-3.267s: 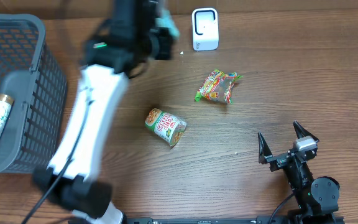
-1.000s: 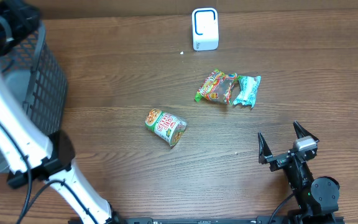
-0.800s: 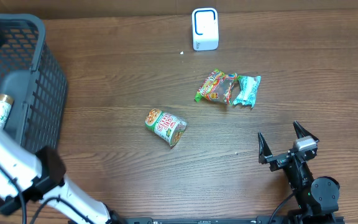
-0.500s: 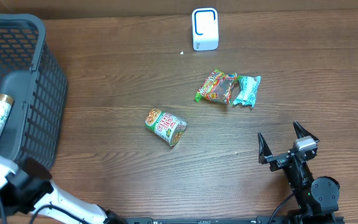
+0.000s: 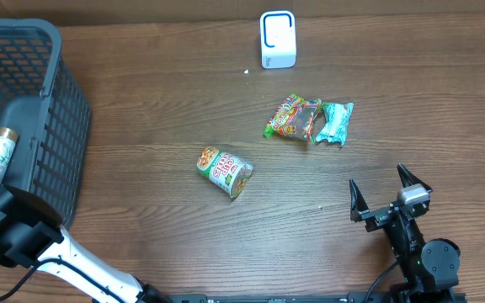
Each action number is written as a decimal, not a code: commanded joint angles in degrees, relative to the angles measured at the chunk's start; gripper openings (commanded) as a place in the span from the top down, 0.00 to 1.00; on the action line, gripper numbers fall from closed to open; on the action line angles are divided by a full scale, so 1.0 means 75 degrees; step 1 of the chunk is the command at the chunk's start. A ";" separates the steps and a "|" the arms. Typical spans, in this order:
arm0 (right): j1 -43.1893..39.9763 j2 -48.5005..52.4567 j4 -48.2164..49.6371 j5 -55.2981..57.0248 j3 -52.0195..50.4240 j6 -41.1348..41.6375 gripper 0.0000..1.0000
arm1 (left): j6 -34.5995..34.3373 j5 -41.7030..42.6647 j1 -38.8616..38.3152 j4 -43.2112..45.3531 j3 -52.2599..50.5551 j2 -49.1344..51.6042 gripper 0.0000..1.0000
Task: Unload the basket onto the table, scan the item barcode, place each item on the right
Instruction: 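Reach into the basket and grasp the white-gold bottle with left gripper, then lift the white-gold bottle out and lower it onto the table, then release the bottle and retract the left gripper beside the basket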
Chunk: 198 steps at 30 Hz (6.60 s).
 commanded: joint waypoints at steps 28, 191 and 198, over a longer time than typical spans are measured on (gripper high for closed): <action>0.0029 -0.0055 0.0044 0.0055 -0.0082 0.0023 0.00 | 0.3780 -0.1174 -0.0015 0.2719 -0.2725 -0.0093 0.18; 0.0029 -0.0055 0.0044 0.0055 -0.0082 0.0023 0.00 | -0.0169 0.0510 -0.6435 -0.0793 -0.2183 -0.4954 0.00; 0.0029 -0.0055 0.0041 0.0055 -0.0082 0.0023 0.00 | -0.0146 0.0449 -0.6438 -0.0720 -0.2183 -0.4954 0.00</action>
